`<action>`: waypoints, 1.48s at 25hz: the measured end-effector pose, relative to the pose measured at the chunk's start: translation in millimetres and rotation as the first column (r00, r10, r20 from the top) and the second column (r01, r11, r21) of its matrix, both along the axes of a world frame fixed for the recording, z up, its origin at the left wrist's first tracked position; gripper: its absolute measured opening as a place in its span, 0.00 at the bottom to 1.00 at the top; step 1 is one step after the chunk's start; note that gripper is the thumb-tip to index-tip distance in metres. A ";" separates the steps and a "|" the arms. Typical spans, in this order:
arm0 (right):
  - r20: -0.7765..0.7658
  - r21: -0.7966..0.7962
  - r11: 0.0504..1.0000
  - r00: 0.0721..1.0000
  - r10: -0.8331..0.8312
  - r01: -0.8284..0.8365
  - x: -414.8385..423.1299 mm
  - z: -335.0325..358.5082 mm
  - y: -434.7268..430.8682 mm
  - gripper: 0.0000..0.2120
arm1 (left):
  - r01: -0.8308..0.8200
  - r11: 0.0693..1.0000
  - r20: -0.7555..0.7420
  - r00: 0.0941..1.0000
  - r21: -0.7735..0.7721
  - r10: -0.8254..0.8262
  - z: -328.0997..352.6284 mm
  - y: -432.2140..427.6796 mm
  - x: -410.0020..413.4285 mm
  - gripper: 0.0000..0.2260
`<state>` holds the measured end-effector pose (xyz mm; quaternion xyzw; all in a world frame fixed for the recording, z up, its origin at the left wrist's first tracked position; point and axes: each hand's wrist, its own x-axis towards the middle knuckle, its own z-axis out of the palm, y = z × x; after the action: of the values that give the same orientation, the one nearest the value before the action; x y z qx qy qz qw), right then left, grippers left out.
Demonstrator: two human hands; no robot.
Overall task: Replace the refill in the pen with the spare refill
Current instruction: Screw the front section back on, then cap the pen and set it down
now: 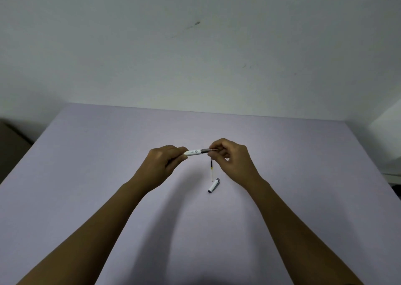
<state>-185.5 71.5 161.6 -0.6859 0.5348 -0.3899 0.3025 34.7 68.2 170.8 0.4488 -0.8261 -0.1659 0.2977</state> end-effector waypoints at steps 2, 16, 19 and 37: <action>-0.034 0.006 1.000 0.999 -0.012 0.012 -0.3 1.3 -0.7 0.08 | 0.012 1.000 -0.003 1.000 -0.007 -0.012 0.8 0.0 -0.6 0.05; -0.132 -0.019 0.994 0.986 0.101 -0.105 -6.6 8.6 -6.2 0.06 | 0.017 1.000 -0.008 1.000 0.001 -0.017 0.6 4.2 -1.9 0.07; -0.184 -0.013 0.998 0.981 0.058 -0.062 -5.5 6.1 -8.3 0.13 | 0.017 1.000 0.000 1.000 -0.008 -0.017 0.9 3.5 -3.3 0.05; -0.375 -0.128 0.990 0.927 -0.001 -0.051 -12.0 10.6 -3.9 0.18 | 0.035 0.999 -0.007 0.999 -0.034 -0.035 7.0 6.0 -11.5 0.06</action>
<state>-197.5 67.7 172.2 -0.7733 0.5462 -0.2835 0.1527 23.2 74.2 177.9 0.4285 -0.8354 -0.1589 0.3053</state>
